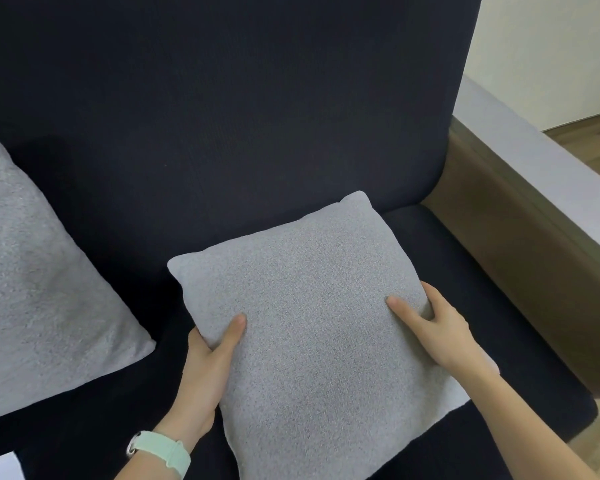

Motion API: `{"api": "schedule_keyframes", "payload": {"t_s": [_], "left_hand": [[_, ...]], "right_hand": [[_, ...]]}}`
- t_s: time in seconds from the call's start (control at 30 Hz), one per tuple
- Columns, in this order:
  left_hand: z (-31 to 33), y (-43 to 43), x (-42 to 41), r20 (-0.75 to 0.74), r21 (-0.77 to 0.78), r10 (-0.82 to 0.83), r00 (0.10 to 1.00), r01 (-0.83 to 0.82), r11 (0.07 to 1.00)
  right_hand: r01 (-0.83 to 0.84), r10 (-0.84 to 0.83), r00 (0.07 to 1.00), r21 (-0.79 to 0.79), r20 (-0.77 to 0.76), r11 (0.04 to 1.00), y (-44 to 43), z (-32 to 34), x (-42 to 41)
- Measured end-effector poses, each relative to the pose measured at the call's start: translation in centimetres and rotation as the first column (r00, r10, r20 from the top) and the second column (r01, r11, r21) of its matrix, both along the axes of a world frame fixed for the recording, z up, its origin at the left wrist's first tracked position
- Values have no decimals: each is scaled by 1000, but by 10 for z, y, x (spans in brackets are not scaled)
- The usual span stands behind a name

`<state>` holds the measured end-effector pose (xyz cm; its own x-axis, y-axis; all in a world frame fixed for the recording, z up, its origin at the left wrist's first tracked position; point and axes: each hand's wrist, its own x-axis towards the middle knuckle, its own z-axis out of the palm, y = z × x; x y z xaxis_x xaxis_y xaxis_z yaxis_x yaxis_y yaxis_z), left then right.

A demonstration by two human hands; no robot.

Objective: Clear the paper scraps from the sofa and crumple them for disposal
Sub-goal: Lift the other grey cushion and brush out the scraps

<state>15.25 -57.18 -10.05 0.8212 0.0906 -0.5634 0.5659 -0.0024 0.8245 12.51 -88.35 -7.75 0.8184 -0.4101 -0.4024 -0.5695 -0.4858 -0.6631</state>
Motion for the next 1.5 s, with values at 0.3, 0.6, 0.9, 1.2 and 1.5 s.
{"api": "schedule_keyframes", "payload": {"t_s": [0.3,0.6,0.9,1.2,1.5], "left_hand": [[46,-15,4,176,-5,-48,983,49,999],[91,-16,18,382,35,-56,923,46,998],[125,-5,50,576,78,-61,815,19,997],[127,5,74,663,160,-103,742,-5,987],[108,13,89,730,232,-157,665,-25,972]], "right_hand": [[69,-90,982,127,168,990,12,6,-23],[115,-161,924,149,347,982,13,36,-12],[38,-124,864,182,488,982,20,67,30],[-26,-139,827,285,545,958,32,64,59],[-25,-159,841,331,517,943,35,44,78]]}}
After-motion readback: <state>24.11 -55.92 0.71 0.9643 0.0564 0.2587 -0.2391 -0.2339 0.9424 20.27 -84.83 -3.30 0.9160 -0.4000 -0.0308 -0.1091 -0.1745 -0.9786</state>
